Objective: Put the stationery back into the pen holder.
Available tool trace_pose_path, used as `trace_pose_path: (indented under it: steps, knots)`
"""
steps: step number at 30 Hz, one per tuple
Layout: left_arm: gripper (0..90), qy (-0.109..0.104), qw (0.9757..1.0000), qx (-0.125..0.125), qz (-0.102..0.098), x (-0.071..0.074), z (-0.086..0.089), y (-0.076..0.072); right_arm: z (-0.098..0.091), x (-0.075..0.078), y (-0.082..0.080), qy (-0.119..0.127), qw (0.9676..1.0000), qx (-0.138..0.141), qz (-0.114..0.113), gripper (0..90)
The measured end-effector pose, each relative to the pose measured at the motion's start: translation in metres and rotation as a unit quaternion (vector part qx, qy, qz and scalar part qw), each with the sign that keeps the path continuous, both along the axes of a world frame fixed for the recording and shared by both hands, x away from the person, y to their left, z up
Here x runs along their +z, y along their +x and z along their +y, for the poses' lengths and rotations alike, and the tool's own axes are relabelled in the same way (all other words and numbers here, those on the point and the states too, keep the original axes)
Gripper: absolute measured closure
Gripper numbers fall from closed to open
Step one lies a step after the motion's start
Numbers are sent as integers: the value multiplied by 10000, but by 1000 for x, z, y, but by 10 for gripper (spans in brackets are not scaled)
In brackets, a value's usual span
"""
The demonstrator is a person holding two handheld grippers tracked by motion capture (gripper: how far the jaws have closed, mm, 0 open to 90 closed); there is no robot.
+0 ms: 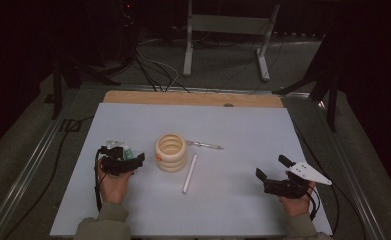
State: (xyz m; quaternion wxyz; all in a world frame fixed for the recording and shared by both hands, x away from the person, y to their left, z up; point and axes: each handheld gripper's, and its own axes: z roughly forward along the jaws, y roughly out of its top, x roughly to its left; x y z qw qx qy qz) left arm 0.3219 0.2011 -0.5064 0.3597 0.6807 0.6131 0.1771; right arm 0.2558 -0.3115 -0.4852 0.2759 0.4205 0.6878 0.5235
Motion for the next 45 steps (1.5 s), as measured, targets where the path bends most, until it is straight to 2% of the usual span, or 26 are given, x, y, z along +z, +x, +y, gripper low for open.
trace_pose_path:
  steps: [2, 4, 6, 8, 10, 13, 16, 20, 25, 32, 45]
  knots:
    - [176, 102, 9999, 52, 67, -1, -1, 1, 0, 0, 0, -5, 10000, 4, 3, 0]
    - [229, 269, 9993, 184, 186, -3, -3, 2, 0, 0, 0, 0, 10000, 6, 3, 0]
    - [327, 520, 9975, 290, 380, -6, -5, 3, 0, 0, 0, -1, 10000, 5, 3, 0]
    - [447, 673, 9956, 354, 557, -12, -6, 4, 0, 0, 0, -1, 10000, 4, 3, 0]
    - [535, 846, 9938, 437, 573, -13, -7, 3, 0, 0, 0, 4, 10000, 1, -1, 0]
    - [647, 865, 9934, 453, 604, -12, -4, 3, 0, 0, 0, 5, 10000, -1, 2, 0]
    - [660, 856, 9938, 334, 630, -12, -2, 4, 0, 0, 0, 1, 10000, 5, 6, 0]
    - [662, 681, 9953, 260, 630, -12, 4, 4, 0, 0, 0, 4, 10000, 1, 4, 0]
    - [662, 418, 9968, 300, 604, -12, 10, 5, 0, 0, 0, 2, 10000, -6, 16, 0]
    - [662, 310, 9975, 251, 587, -10, 12, 4, 0, 0, 0, 0, 10000, -9, 14, 0]
    - [662, 24, 9993, 136, 340, 5, 15, -2, 0, -1, 0, -1, 10000, -16, 15, 0]
